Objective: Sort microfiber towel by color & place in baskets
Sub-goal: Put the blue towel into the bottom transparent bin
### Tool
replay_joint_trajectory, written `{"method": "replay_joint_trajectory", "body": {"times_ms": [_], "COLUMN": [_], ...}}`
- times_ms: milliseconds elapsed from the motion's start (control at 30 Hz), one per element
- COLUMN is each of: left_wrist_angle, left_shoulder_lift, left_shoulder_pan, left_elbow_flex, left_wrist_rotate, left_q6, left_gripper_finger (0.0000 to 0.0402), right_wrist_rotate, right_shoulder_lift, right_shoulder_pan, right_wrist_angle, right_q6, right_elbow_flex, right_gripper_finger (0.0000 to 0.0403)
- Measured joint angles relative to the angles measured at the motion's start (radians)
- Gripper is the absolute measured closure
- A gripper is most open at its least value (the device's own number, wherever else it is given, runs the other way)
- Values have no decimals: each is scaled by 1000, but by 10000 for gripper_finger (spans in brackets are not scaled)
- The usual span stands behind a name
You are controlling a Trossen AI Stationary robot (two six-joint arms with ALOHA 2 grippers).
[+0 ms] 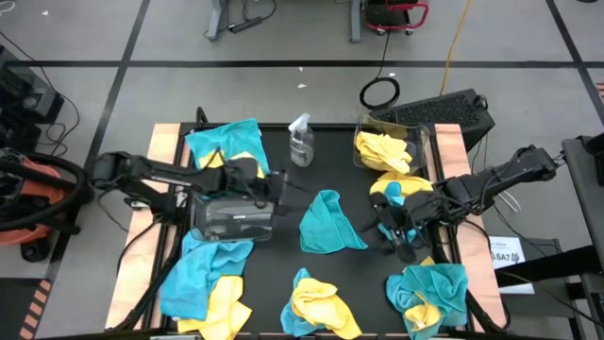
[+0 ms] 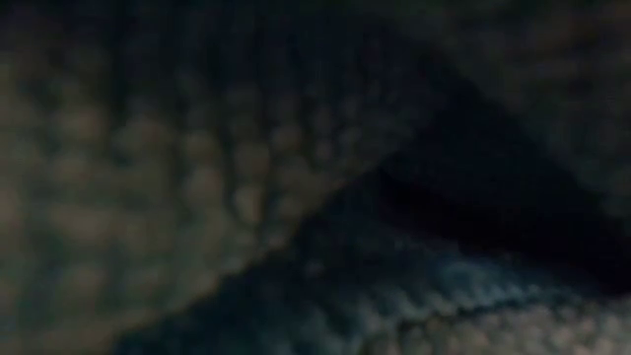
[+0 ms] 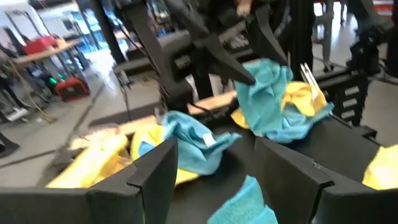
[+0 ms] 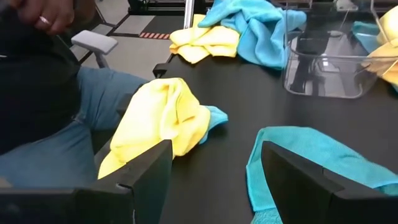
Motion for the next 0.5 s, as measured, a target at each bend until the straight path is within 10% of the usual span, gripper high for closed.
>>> {"method": "replay_joint_trajectory", "body": {"times_ms": [500], "left_wrist_angle": [-51], "left_shoulder_lift": [291], "left_shoulder_pan": [-68], "left_elbow_flex": [117], "left_wrist_rotate": [17], "left_q6": [60], "left_gripper_finger": [181], "right_wrist_rotate": [21], "right_shoulder_lift": [0], "right_shoulder_pan": [14], "right_wrist_angle": [-3], "right_q6": [4], "right_elbow_flex": [0], "right_gripper_finger": [163]}}
